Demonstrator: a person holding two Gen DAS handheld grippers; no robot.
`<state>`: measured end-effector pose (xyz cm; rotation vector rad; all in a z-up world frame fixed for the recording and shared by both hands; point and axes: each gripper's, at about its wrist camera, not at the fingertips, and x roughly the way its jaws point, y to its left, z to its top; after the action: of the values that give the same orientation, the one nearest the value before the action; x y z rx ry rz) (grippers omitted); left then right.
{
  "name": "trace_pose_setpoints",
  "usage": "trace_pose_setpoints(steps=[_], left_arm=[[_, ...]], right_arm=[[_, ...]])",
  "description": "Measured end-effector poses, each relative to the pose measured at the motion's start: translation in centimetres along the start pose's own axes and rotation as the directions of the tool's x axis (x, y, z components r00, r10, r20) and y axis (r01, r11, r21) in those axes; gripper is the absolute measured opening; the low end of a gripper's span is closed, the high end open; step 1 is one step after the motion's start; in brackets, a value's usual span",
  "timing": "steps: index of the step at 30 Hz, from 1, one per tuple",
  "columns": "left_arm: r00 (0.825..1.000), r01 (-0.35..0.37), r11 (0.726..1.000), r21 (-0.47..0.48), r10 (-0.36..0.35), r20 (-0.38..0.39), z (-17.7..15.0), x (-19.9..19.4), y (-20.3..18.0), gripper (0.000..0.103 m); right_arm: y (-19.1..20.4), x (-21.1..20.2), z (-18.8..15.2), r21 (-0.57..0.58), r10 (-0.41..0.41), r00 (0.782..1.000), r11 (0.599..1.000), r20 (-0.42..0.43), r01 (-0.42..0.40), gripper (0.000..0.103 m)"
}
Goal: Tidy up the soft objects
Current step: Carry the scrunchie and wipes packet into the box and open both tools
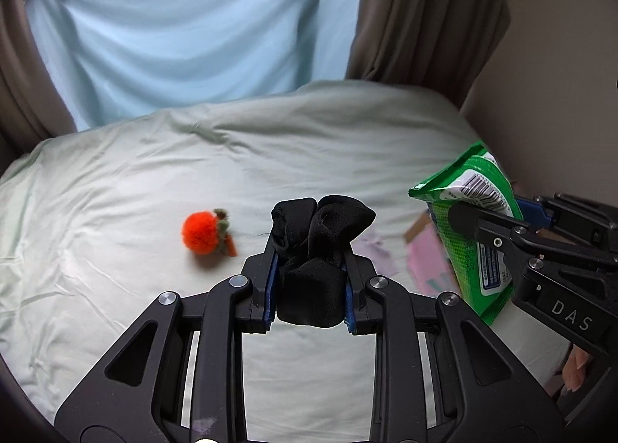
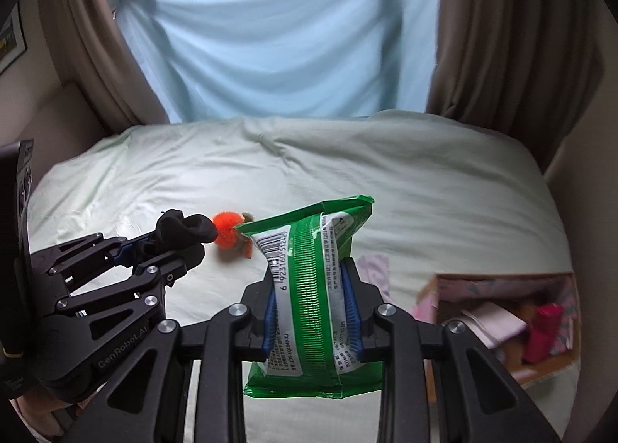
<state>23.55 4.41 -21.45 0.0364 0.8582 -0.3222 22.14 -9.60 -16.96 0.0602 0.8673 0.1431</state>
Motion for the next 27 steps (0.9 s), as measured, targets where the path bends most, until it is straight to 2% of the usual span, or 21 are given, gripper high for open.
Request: trace_pose_setpoints(steps=[6,13,21,27], left_arm=[[1.0,0.007,1.0,-0.015,-0.007,0.025,0.9,-3.6,-5.6,0.023],[0.999,-0.001,0.998,-0.063,0.003,0.034,1.6,-4.2,-13.9,0.023],[1.0,0.002,0.996,-0.086,-0.004,-0.021,1.6,0.0,-23.2,0.023],[0.994,-0.018,0.994,-0.112,0.006,-0.106,0.7,5.8,-27.1,0.023]], right_arm=[[-4.0,-4.9,-0.4,0.044,-0.029,0.999,0.999,0.027,0.028,0.027],[-12.0,-8.8,-0.9,0.07,-0.04,0.999,0.997,0.031,0.038,0.027],[-21.8,-9.6,-1.8,0.083,-0.057,0.998,0.995,0.003,0.057,0.027],[-27.4,-6.6,-2.9,0.107,-0.036,0.998,0.993,-0.061,0.042,0.026]])
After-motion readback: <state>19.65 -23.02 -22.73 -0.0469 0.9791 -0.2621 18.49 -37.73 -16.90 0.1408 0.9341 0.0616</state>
